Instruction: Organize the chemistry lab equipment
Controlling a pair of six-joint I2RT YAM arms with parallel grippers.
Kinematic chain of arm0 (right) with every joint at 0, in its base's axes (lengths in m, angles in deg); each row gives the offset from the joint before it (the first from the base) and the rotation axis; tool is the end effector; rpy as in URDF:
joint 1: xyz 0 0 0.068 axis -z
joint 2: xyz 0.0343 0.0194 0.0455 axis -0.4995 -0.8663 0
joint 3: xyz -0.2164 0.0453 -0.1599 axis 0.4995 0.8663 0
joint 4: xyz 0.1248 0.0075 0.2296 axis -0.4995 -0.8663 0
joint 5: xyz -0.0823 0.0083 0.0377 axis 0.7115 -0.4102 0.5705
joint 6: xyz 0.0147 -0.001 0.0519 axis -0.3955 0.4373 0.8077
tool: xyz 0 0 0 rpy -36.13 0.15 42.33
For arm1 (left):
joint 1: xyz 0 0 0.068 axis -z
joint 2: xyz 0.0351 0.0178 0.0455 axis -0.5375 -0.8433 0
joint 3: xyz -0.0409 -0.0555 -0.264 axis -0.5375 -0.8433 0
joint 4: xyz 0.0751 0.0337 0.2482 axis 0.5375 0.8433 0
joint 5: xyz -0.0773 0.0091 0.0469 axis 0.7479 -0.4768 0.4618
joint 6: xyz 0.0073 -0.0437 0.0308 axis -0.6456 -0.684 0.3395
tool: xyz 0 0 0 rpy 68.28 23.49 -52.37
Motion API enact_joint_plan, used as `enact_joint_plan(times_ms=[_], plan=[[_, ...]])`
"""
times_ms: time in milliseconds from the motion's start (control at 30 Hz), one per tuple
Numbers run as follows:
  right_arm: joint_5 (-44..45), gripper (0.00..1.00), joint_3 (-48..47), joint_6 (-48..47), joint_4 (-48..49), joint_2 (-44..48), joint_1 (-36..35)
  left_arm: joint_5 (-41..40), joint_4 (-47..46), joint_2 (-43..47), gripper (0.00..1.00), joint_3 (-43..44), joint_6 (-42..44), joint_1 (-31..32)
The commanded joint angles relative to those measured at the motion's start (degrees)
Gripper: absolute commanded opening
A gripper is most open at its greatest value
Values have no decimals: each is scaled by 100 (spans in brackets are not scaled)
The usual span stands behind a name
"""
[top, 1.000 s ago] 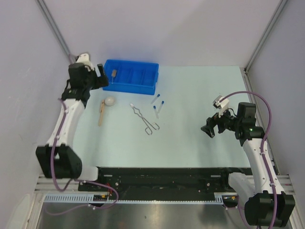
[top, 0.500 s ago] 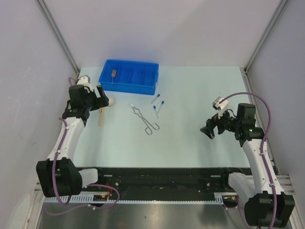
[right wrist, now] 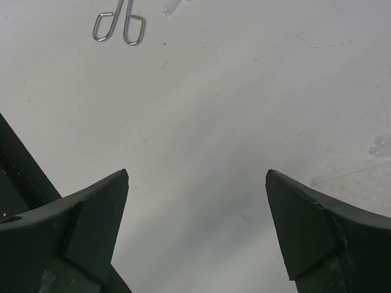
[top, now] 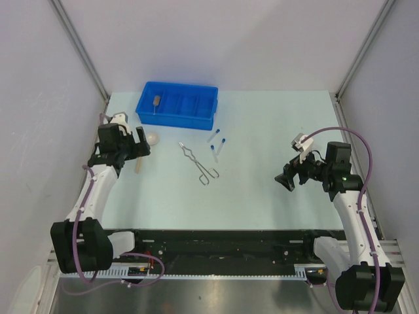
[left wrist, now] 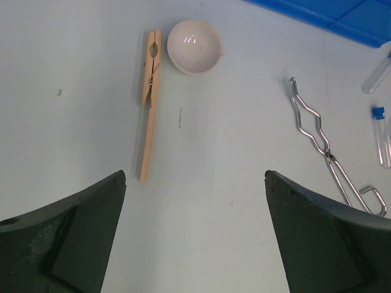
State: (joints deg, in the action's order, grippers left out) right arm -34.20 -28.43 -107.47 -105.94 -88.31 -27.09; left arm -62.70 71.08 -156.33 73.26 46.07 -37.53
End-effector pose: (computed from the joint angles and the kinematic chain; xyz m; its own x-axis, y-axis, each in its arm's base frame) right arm 0.1809 0.0160 0.2785 -0.2965 -0.3610 -0.8842 -0.7653 0.6436 -0.0061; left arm 0.2572 0.0196 0.2769 -0.5853 -0.1977 -0.7864 -0.1070 0.9802 -0.1668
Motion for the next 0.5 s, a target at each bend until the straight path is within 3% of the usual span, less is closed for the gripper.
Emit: enact_joint_plan(times_ms=[0, 467], plan=[[-150, 100, 42, -121, -10, 60, 29, 74, 64, -94, 100, 140, 251, -17], [-185, 100, 33, -130, -19, 130, 29, 241, 301, -849, 100, 333, 401, -8]])
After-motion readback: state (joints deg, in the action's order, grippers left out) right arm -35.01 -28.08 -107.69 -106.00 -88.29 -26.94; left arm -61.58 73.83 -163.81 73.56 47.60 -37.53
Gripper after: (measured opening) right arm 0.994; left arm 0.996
